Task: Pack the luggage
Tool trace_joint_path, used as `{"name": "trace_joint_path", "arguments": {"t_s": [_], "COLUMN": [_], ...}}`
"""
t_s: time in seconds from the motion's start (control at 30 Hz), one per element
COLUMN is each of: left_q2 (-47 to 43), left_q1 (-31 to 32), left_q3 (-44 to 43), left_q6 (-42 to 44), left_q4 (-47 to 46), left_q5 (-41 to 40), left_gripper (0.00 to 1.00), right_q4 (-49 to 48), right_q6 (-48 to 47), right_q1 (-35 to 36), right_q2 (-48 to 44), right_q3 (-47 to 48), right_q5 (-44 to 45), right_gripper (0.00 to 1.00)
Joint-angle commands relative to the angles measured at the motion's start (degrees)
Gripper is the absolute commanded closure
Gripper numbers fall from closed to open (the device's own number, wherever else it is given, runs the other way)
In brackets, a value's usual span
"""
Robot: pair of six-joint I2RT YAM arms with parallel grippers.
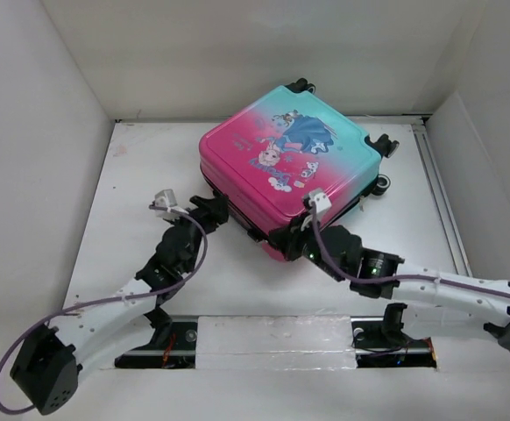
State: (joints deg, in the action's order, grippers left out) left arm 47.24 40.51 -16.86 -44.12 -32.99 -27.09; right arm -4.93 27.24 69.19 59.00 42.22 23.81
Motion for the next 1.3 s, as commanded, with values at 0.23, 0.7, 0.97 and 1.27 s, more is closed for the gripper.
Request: {"name": "trace_joint_path", "arguments": {"t_s": [0.23,0.7,0.97,1.27], "left_q2": [20.5,74.2,75.0,51.4], "left_q1": [-29.1,-37.9,-36.0,-34.1], "left_q3": [-30.0,-85.3,-84.1,-44.9], "left_q6": [-2.8,4.5,6.3,1.4], "left_q4": [4.2,27.5,24.7,3.1], "left_q5": [22.7,48.0,52.8,47.6], "left_gripper": [0.25,0.29,0.30,0.33], "right_q4": [12.5,11.2,4.6,0.7], "right_q6": [-1.8,5.5,1.7,-1.6], "right_q1": [-21.2,-49.7,-57.8,-52.5], "right_q2": [-3.4,-0.1,12.2,22.0], "right_q3": [12.9,4.0,8.5,17.5], "right_q5": [6.6,3.7,-9.6,-22.8], "right_gripper": [1.00,1.00,1.00,1.00]}}
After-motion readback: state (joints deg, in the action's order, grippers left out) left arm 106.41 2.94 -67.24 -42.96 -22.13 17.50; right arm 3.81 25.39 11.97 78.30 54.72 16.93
